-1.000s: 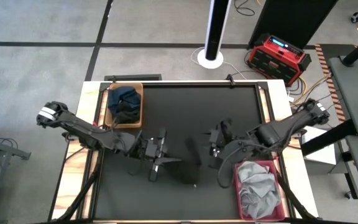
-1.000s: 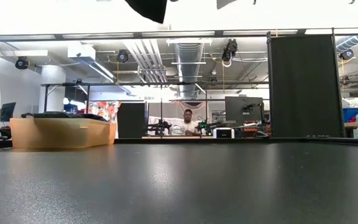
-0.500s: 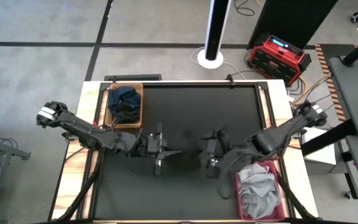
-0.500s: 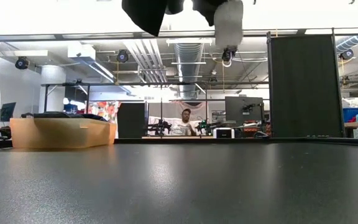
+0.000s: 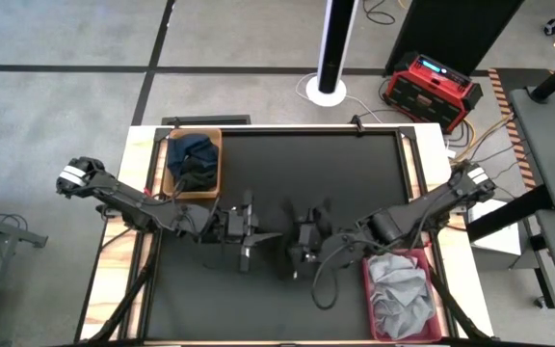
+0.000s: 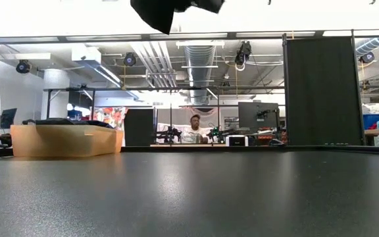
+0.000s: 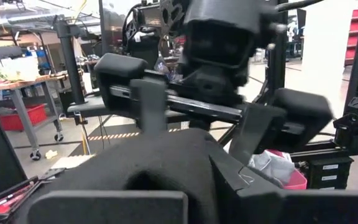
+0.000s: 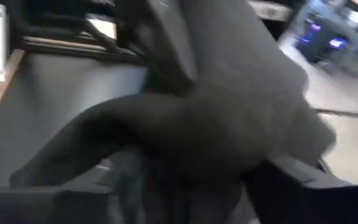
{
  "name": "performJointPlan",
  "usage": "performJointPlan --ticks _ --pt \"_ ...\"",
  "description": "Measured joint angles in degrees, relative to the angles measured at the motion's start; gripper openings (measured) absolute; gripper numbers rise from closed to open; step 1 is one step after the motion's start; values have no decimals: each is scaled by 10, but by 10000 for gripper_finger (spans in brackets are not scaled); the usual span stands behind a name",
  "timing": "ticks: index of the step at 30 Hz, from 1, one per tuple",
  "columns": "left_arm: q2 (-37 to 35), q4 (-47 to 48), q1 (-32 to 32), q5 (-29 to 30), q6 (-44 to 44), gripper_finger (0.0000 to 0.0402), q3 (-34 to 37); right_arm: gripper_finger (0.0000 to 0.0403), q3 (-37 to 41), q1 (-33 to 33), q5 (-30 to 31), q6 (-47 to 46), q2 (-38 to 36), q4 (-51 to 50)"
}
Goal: Sort towels by color in basket
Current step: Put the black towel into the orange bin
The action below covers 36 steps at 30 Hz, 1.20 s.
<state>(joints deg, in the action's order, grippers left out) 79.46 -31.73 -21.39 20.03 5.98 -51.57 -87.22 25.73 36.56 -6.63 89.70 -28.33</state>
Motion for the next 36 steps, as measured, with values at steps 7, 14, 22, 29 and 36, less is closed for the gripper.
performJointPlan --ticks 7,14,22,29,36 --pt "0 20 1 1 -10 20 -1 30 0 0 -40 32 1 29" --pt "-22 101 -2 0 -5 107 -1 12 1 0 -35 9 0 -9" --pt "-72 207 -2 63 -5 260 -1 11 1 0 -31 -12 -3 -58" --pt "-84 251 0 60 -14 323 -1 10 1 0 -20 -3 -3 -73" --pt "-84 240 40 40 -3 329 -1 10 1 0 -25 -2 -3 -74"
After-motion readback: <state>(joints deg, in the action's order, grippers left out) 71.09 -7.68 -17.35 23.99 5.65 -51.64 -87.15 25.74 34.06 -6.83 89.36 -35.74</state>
